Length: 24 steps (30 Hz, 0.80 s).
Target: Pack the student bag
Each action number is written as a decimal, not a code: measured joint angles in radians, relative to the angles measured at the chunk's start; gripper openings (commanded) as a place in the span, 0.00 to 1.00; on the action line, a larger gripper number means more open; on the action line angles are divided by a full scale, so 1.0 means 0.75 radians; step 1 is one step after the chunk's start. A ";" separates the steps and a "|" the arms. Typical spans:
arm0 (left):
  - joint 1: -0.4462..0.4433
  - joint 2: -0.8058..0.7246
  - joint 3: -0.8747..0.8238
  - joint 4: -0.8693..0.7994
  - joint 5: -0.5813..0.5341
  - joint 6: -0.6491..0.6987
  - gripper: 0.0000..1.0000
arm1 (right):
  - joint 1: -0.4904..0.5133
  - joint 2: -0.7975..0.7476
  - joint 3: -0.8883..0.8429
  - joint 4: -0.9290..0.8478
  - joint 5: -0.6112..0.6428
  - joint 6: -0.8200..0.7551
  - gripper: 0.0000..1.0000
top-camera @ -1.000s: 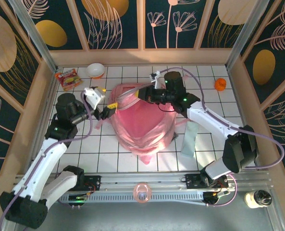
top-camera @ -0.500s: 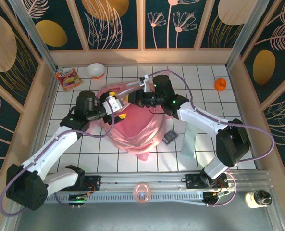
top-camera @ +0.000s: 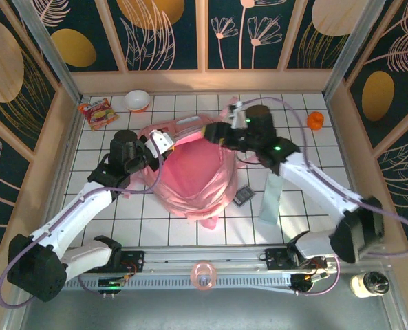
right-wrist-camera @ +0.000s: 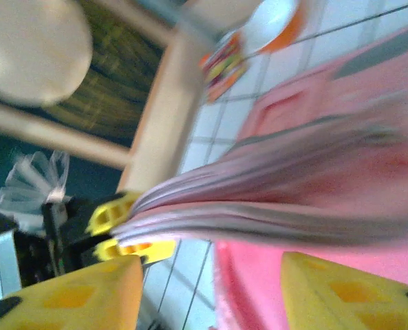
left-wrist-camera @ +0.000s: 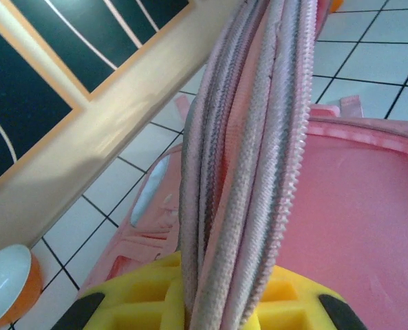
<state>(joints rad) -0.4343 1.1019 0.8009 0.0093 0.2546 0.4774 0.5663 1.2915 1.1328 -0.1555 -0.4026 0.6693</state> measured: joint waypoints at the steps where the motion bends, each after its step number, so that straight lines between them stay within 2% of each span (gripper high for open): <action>1: 0.001 0.000 -0.004 0.008 -0.011 -0.017 0.00 | -0.046 -0.066 -0.010 -0.085 0.070 -0.019 0.65; 3: 0.000 0.000 -0.010 0.014 -0.019 -0.041 0.00 | -0.141 -0.183 -0.048 -0.234 0.195 -0.045 0.69; 7: 0.000 0.001 -0.014 0.025 -0.027 -0.078 0.00 | -0.319 -0.342 -0.185 -0.521 0.369 -0.071 0.88; 10: 0.001 0.003 -0.014 0.034 -0.028 -0.097 0.00 | -0.397 -0.360 -0.291 -0.606 0.399 -0.087 0.99; 12: 0.001 0.006 -0.014 0.041 -0.028 -0.107 0.00 | -0.514 -0.391 -0.430 -0.679 0.428 -0.091 0.99; 14: 0.001 0.006 -0.016 0.044 -0.028 -0.116 0.00 | -0.564 -0.376 -0.537 -0.740 0.443 -0.092 0.99; 20: 0.001 0.006 -0.023 0.053 -0.028 -0.131 0.00 | -0.557 -0.238 -0.621 -0.776 0.448 -0.092 0.99; 24: 0.001 0.006 -0.033 0.063 -0.027 -0.142 0.00 | -0.500 -0.167 -0.621 -0.734 0.440 -0.093 0.98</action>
<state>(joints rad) -0.4339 1.1061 0.7761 0.0563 0.2340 0.3710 0.1913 1.1664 0.6674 -0.7063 -0.0723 0.5999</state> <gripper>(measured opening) 0.131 0.987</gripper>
